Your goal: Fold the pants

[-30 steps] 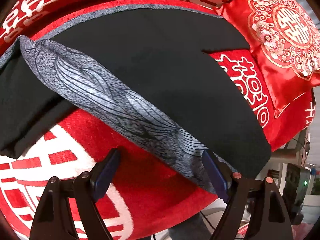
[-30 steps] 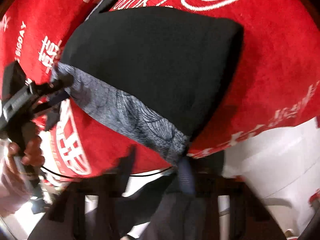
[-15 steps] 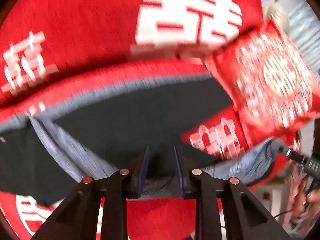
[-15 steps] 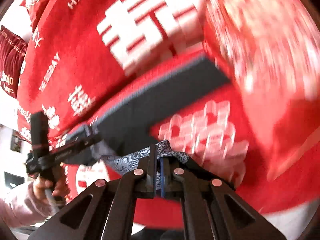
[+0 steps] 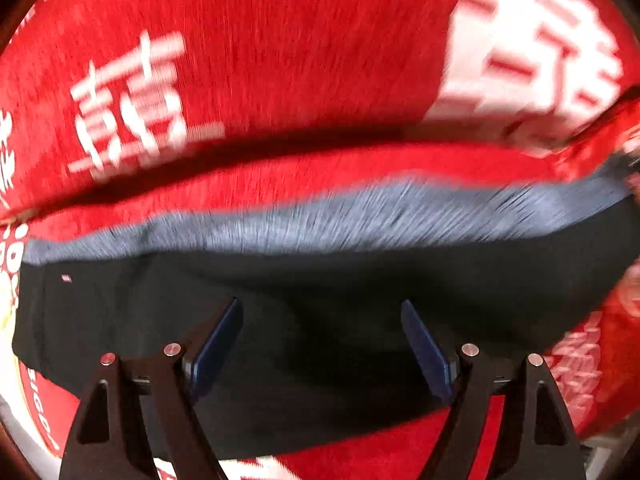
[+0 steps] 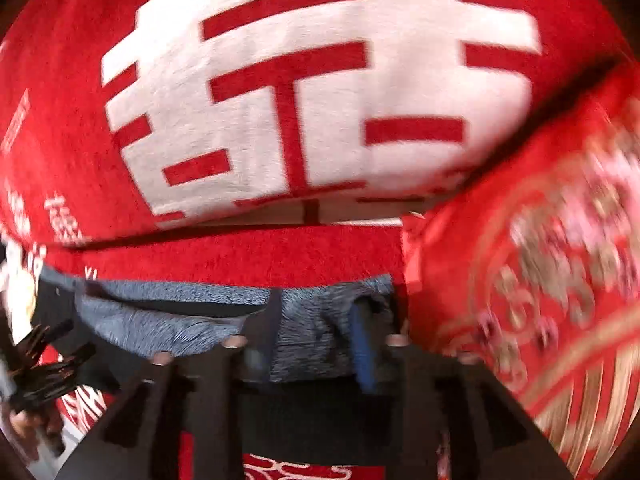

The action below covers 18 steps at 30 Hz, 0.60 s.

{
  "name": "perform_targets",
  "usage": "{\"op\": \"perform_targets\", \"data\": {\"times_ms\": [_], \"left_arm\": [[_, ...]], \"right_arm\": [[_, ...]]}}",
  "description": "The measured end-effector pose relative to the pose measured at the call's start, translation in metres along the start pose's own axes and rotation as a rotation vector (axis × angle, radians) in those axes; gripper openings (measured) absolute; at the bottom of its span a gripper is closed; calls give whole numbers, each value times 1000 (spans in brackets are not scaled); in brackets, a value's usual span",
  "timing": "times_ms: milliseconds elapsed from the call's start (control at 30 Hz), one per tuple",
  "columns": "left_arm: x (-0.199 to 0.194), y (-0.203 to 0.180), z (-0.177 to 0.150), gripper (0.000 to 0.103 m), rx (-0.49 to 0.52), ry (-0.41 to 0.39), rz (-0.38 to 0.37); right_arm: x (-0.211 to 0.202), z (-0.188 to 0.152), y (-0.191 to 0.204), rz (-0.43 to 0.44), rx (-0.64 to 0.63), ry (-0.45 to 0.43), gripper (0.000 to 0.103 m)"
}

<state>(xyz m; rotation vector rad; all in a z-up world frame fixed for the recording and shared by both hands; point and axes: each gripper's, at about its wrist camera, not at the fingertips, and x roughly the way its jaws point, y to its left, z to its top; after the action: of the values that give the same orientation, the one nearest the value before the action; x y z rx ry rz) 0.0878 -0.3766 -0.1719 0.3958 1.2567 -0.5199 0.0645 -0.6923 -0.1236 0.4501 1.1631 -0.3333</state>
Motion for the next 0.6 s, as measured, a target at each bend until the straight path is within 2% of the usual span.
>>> {"op": "perform_targets", "data": {"times_ms": [33,67,167,233,300,367,433,500,533,567,600], "left_arm": [[17,-1,0,82,-9,38,20],[26,-1,-1,82,-21,55,21],[36,0,0,82,-64,51,23],[38,0,2,82,-70,53,30],[39,0,3,82,-71,59,32],[40,1,5,82,-69,64,30],[43,1,7,82,-68,65,29],[43,4,10,82,-64,60,29],[44,3,11,82,-62,58,30],[44,4,11,82,-62,56,30],[44,4,11,82,-62,54,28]], "right_arm": [[-4,3,4,-6,-23,-12,72],[-8,4,6,-17,-35,-30,77],[-29,-6,12,-59,-59,-75,79],[-38,-22,11,-22,-32,-71,79],[-37,-52,5,48,54,-36,78],[-20,-87,-2,42,158,31,76],[5,-116,-15,-3,270,104,59],[24,-128,-25,-19,350,124,56],[35,-132,-32,-28,402,126,51],[41,-133,-36,-21,435,118,42],[44,-132,-39,-11,463,101,16]]}}
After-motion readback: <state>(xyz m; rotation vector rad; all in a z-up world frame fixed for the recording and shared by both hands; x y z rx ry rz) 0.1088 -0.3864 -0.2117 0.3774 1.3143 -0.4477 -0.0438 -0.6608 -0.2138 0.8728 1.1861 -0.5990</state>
